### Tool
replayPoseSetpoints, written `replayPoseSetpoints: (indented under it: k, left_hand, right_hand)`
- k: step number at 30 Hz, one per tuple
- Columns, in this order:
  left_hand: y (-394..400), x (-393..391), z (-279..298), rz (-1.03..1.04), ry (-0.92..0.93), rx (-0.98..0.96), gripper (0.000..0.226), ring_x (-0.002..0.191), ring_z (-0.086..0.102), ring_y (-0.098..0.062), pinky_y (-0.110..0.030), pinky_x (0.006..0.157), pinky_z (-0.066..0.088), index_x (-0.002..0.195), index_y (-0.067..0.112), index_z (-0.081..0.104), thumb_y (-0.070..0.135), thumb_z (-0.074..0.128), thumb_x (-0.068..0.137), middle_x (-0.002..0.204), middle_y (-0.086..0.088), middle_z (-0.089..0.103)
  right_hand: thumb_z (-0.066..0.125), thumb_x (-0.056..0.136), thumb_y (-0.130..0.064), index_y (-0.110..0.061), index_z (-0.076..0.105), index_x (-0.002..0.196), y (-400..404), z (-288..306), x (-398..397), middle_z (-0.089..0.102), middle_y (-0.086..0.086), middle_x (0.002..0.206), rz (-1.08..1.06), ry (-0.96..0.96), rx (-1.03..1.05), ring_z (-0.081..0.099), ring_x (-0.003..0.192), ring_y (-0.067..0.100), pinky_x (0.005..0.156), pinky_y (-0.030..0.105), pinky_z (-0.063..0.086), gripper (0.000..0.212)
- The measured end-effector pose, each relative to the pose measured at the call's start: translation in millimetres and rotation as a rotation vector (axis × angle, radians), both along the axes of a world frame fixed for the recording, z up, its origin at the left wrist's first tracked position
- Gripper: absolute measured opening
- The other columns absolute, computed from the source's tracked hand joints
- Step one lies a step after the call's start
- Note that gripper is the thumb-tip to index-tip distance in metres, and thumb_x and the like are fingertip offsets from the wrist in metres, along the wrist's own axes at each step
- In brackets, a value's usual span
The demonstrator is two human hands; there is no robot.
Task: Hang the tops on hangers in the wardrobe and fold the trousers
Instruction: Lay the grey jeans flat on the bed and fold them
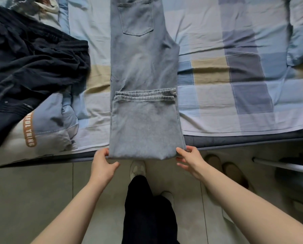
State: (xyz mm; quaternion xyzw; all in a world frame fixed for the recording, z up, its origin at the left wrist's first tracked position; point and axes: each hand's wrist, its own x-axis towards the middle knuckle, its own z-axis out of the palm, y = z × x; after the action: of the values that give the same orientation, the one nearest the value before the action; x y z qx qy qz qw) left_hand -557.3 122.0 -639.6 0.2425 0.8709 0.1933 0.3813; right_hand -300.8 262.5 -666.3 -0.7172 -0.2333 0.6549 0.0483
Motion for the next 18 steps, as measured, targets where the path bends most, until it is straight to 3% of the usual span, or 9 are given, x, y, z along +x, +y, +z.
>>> replayPoseSetpoints:
  k: [4,8,13,16,18]
  left_hand:
    - [7,-14,-1,-0.091,0.091,-0.042,0.029,0.099,0.058,-0.025,-0.029,0.081,0.040,0.093,0.009,0.060,-0.003,0.073,0.069,0.107,-0.005,0.056]
    - [28,-29,-7,-0.111,-0.024,-0.233,0.056,0.119,0.051,-0.031,-0.034,0.094,0.040,0.129,0.006,0.049,0.004,0.068,0.076,0.134,-0.013,0.049]
    - [108,-40,-1,-0.251,0.047,-0.093,0.048,0.123,0.047,-0.031,-0.038,0.103,0.037,0.127,0.006,0.052,0.003,0.061,0.080,0.130,-0.015,0.051]
    - [171,-35,-8,-0.507,0.094,-0.028,0.052,0.125,0.044,-0.034,-0.040,0.107,0.034,0.135,0.005,0.048,0.005,0.056,0.084,0.134,-0.015,0.048]
    - [217,-25,-15,-0.713,0.124,-0.008,0.056,0.126,0.041,-0.033,-0.042,0.108,0.033,0.142,0.008,0.041,0.010,0.051,0.087,0.139,-0.012,0.045]
  right_hand:
    - [0.066,0.088,-0.029,-0.013,0.047,0.131,4,1,2,0.057,0.005,0.118,0.097,-0.013,-0.068,0.059,0.090,0.021,0.070,0.034,0.052,0.049]
    - [0.062,0.089,-0.015,-0.008,0.044,0.134,30,-1,-1,0.052,0.012,0.125,0.376,-0.218,-0.074,0.053,0.110,0.026,0.079,0.035,0.049,0.049]
    - [0.055,0.091,-0.009,-0.009,0.054,0.117,118,7,-39,0.056,0.011,0.101,0.259,-0.221,0.053,0.057,0.094,0.023,0.081,0.037,0.047,0.025]
    - [0.049,0.093,-0.012,-0.013,0.055,0.095,186,12,-71,0.055,0.004,0.084,0.270,-0.178,0.152,0.051,0.071,0.015,0.074,0.031,0.046,0.007]
    - [0.048,0.093,-0.013,-0.016,0.051,0.078,231,11,-92,0.054,0.005,0.082,0.304,-0.183,0.213,0.048,0.067,0.014,0.070,0.029,0.046,0.015]
